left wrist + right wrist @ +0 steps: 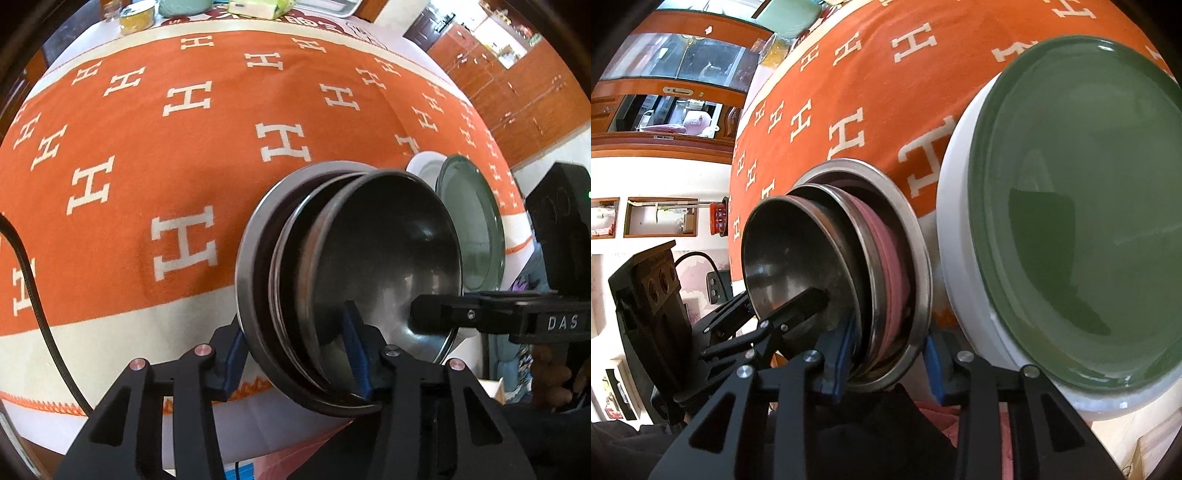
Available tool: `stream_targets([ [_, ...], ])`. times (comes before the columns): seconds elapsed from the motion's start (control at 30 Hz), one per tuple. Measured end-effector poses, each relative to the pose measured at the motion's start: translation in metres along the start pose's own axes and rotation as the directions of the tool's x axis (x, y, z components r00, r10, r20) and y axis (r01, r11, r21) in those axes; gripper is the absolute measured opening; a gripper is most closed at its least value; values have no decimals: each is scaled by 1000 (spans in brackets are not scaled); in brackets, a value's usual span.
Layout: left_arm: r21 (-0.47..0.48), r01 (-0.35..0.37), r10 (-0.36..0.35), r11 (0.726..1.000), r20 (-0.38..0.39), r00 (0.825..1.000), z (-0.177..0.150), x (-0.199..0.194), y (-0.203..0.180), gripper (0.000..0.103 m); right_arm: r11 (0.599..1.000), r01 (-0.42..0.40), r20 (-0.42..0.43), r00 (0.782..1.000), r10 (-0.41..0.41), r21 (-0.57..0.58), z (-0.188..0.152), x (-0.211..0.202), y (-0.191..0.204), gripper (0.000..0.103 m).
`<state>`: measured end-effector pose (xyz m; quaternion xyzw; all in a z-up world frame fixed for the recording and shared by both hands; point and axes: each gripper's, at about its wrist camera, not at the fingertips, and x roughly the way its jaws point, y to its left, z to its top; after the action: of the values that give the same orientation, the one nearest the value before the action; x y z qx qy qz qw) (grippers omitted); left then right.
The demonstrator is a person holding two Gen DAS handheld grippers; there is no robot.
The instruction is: Organize plates and bowls
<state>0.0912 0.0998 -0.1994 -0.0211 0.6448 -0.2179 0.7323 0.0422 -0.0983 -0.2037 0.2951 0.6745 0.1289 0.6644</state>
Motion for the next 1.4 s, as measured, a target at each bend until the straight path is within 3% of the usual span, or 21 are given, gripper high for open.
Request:
stream_targets([
  [0.23, -23, -7, 7, 1000, 26, 1000, -7, -5, 2, 44, 999, 20, 1, 1000, -20, -36, -2, -1, 7, 34],
  [0.43, -51, -9, 14, 999, 106, 994, -15, -25, 3, 43, 991, 23, 41, 999, -17, -132, -4, -12, 25, 33],
  [0.8, -57, -31, 45, 998, 257, 965, -21, -66, -26, 42, 962, 24, 151, 988, 19, -273, -5, -52, 35, 33],
  [1.07, -45, -36, 48, 998, 300, 953, -16, -66, -73, 42, 952, 43, 197, 980, 18, -302, -2, -88, 12, 33],
  [1.4, -21, -15, 20, 1000, 270, 963, -2, -37, -141, 43, 960, 73, 208, 978, -16, -272, 5, -130, -46, 34],
])
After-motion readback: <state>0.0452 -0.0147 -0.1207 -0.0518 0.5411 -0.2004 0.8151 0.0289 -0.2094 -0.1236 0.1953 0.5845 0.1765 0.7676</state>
